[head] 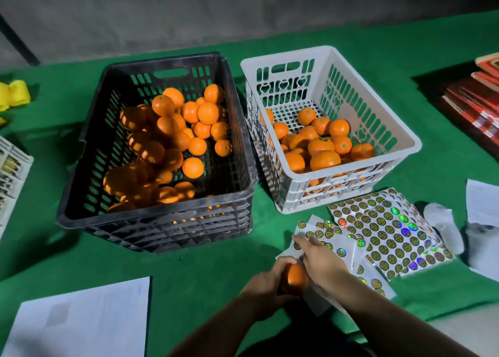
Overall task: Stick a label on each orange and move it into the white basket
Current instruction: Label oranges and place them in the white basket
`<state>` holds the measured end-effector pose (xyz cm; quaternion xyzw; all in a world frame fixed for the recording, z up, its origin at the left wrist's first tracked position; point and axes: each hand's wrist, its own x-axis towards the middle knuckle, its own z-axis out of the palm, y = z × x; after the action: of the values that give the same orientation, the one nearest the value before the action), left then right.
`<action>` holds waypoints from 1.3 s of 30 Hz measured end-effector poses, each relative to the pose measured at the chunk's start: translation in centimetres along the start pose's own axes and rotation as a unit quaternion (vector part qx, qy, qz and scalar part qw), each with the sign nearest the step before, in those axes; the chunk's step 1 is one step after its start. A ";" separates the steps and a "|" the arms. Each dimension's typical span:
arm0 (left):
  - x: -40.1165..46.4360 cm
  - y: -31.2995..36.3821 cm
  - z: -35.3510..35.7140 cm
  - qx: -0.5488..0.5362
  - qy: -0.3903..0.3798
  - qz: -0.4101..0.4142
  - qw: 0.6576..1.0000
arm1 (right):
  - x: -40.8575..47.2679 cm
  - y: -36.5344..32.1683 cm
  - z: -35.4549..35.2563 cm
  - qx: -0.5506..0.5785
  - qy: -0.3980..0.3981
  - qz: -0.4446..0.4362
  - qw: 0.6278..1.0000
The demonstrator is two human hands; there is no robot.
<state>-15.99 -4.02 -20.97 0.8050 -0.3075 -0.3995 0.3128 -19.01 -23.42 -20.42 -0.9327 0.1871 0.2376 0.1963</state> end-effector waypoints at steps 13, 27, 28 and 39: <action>0.5 0.2 0.1 0.001 -0.021 -0.018 1.000 | 0.8 0.6 0.5 -0.154 0.066 -0.048 0.985; -0.7 0.2 -0.6 -0.144 0.082 0.003 0.986 | -3.5 1.3 -1.5 0.394 0.173 -0.029 0.902; -1.0 0.2 -0.7 -0.163 0.090 0.008 0.982 | -4.1 0.9 -1.9 0.419 0.155 -0.044 0.893; -3.1 2.9 -2.6 -0.154 0.171 0.079 0.970 | -7.8 -2.7 -4.5 0.418 0.044 -0.139 0.897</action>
<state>-16.10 -2.83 -16.15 0.7763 -0.2468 -0.2726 0.5119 -22.57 -21.18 -12.00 -0.7905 0.1459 0.0667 0.5910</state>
